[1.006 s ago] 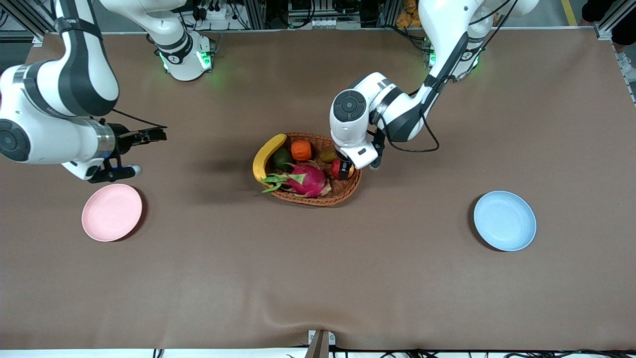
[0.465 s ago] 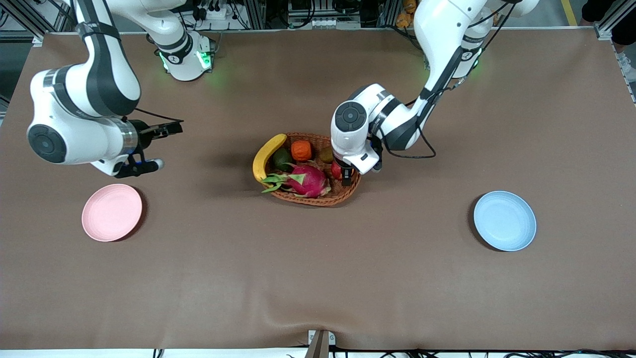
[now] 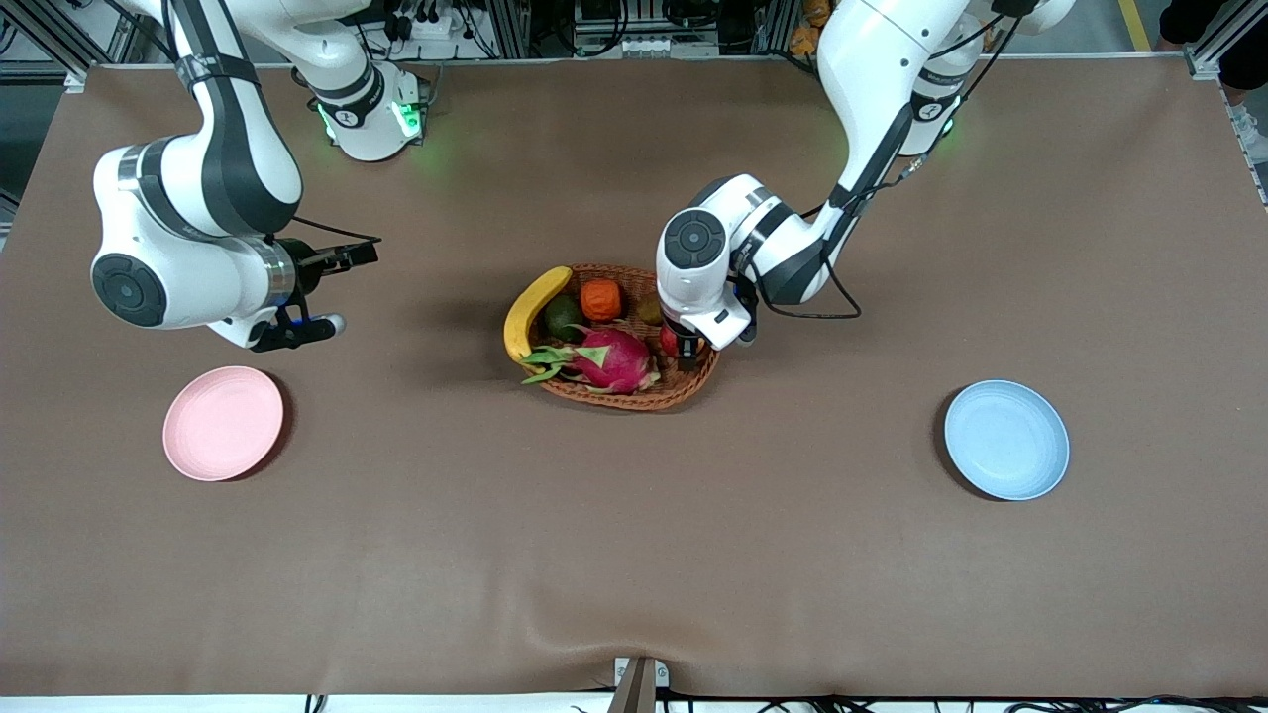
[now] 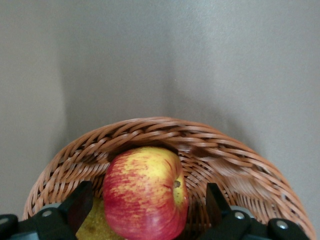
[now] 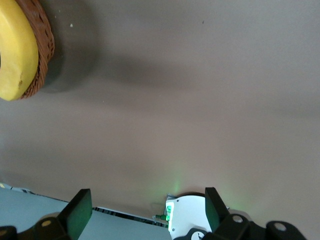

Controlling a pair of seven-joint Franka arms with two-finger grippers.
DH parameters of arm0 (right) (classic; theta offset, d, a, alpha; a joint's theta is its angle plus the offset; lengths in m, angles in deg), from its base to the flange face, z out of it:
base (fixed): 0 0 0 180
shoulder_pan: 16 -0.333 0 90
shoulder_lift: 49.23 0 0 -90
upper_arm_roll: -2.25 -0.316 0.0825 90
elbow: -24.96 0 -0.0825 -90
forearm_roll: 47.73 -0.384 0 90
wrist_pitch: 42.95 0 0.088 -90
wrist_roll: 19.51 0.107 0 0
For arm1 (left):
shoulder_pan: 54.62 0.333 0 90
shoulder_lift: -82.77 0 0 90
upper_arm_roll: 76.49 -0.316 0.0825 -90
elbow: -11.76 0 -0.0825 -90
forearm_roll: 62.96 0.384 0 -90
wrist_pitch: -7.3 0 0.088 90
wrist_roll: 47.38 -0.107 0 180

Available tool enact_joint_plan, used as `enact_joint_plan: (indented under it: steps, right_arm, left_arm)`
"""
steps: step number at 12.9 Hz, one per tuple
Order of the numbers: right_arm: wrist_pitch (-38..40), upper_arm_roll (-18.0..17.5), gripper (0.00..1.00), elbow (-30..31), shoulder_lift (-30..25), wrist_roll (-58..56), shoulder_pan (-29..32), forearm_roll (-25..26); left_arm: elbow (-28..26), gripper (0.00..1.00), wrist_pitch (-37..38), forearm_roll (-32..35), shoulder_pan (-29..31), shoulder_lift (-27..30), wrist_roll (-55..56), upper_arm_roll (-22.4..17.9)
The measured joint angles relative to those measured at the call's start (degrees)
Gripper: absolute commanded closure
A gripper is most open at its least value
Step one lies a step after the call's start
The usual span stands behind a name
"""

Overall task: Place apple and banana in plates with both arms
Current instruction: 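Grasp the apple with the left gripper while the right gripper reaches the banana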

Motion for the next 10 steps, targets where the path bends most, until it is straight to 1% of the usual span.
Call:
enact_joint_plan:
  steps: [1,3,4,5,8,10]
  right_arm:
    - [-0.3,0.0,0.00,0.0,0.0,1.1,0.0,0.0]
    - [-0.6,-0.1,0.00,0.1,0.0,3.5,-0.6,-0.3]
    - [-1.4,-0.1,0.00,0.2,0.0,4.6,-1.3,-0.5]
    - [-3.0,-0.1,0.00,0.4,0.0,5.9,-2.4,-0.7]
    - [-7.9,-0.2,0.00,1.0,0.0,12.1,-8.3,-1.7]
    - [-10.8,-0.2,0.00,1.4,0.0,16.8,-12.0,-2.7]
  left_arm:
    - [0.0,0.11,0.0,-0.1,-0.1,-0.3,0.0,0.0]
    - [0.2,0.69,-0.1,-0.4,-0.1,-0.8,0.0,0.1]
    - [0.4,0.95,-0.1,-0.6,-0.1,-0.9,0.1,0.0]
    - [0.9,1.00,-0.1,-0.9,0.0,-1.0,0.1,0.0]
    - [2.9,1.00,-0.3,-1.3,0.3,-1.1,-0.4,0.0]
    - [5.6,1.00,1.0,-1.3,0.6,-1.0,-1.1,0.0]
